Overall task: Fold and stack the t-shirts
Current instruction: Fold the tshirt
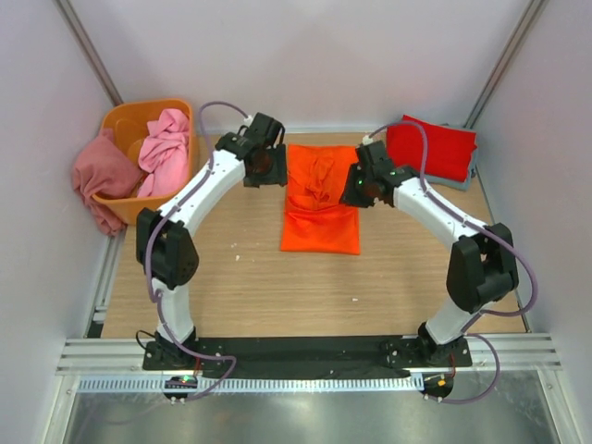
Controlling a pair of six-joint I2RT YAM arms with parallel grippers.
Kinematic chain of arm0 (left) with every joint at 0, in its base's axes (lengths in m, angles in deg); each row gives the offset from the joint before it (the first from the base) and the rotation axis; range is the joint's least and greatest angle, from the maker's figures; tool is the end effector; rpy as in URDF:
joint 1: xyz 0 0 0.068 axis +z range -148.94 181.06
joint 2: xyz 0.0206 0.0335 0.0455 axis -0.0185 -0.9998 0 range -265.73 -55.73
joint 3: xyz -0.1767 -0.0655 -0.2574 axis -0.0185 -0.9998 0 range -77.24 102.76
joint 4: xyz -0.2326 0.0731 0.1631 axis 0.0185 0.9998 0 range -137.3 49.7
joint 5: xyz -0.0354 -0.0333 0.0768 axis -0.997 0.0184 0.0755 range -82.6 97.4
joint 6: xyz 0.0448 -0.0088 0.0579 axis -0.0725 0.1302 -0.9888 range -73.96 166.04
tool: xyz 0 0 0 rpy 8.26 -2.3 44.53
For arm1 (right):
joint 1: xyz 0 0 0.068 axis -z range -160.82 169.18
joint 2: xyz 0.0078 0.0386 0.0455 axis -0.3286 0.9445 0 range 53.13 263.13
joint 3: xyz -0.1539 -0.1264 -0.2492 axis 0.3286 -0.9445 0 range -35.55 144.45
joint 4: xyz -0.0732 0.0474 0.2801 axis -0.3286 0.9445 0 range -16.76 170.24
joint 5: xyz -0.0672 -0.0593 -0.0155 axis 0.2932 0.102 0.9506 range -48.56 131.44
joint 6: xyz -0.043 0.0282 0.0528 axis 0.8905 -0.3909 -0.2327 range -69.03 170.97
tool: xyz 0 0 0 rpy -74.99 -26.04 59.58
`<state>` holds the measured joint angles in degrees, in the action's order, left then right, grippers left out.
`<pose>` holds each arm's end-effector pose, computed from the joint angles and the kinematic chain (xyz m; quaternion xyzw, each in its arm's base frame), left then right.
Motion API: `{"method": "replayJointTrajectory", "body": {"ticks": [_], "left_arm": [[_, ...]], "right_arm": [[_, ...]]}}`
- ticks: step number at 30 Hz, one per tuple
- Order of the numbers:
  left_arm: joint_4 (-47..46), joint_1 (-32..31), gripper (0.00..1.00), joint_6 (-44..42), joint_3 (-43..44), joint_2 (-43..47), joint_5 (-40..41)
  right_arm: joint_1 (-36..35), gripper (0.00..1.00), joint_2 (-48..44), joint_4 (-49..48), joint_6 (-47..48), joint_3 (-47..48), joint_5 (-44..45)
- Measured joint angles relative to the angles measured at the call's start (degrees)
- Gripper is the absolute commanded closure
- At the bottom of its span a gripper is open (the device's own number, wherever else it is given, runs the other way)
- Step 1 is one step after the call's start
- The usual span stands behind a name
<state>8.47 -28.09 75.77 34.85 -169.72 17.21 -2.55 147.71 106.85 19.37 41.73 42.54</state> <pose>0.4412 -0.2341 0.3350 -0.0287 0.9568 -0.0648 0.2820 0.3855 0.1523 0.2931 0.0842 0.9386 0.1421 0.3029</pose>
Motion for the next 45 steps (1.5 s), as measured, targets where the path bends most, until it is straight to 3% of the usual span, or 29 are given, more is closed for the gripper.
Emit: {"method": "replayJointTrajectory", "body": {"ticks": [6,13,23,31,34,37,41,42,45], "left_arm": [[-6.3,-0.4,0.41,1.3,-14.3,4.1,-4.5],[-8.4,-2.2,0.42,2.0,-14.6,-3.1,-6.4],[-8.3,-2.5,0.43,2.5,-3.9,-13.8,-6.3],[-5.0,-1.6,0.42,-0.3,12.9,-25.0,-3.5],[-4.1,-0.6,0.39,-0.7,16.5,-28.1,-3.3],[-2.8,0.3,0.31,-1.2,16.5,-28.6,-2.8],[-3.0,0.8,0.24,-1.5,11.1,-24.2,-1.3],[-2.8,0.8,0.19,-1.5,9.3,-22.4,-0.8],[-2.9,0.7,0.17,-1.4,3.5,-15.3,0.0]], "right_arm": [[-2.5,0.76,6.1,-5.2,-0.8,-4.0,-8.6],[-0.7,0.76,16.0,-4.8,0.6,1.4,-9.9],[4.3,0.77,22.9,-5.4,2.4,6.9,-10.7],[5.9,0.76,24.0,-5.0,2.8,8.0,-10.5],[5.9,0.7,24.0,-4.2,3.1,8.3,-10.0],[5.8,0.53,23.1,-2.7,3.7,8.9,-9.6],[5.8,0.4,18.4,-1.0,4.9,9.3,-9.2],[5.8,0.39,16.5,-0.8,5.2,9.3,-9.3],[5.8,0.36,10.1,-1.0,6.1,8.6,-9.3]]}}
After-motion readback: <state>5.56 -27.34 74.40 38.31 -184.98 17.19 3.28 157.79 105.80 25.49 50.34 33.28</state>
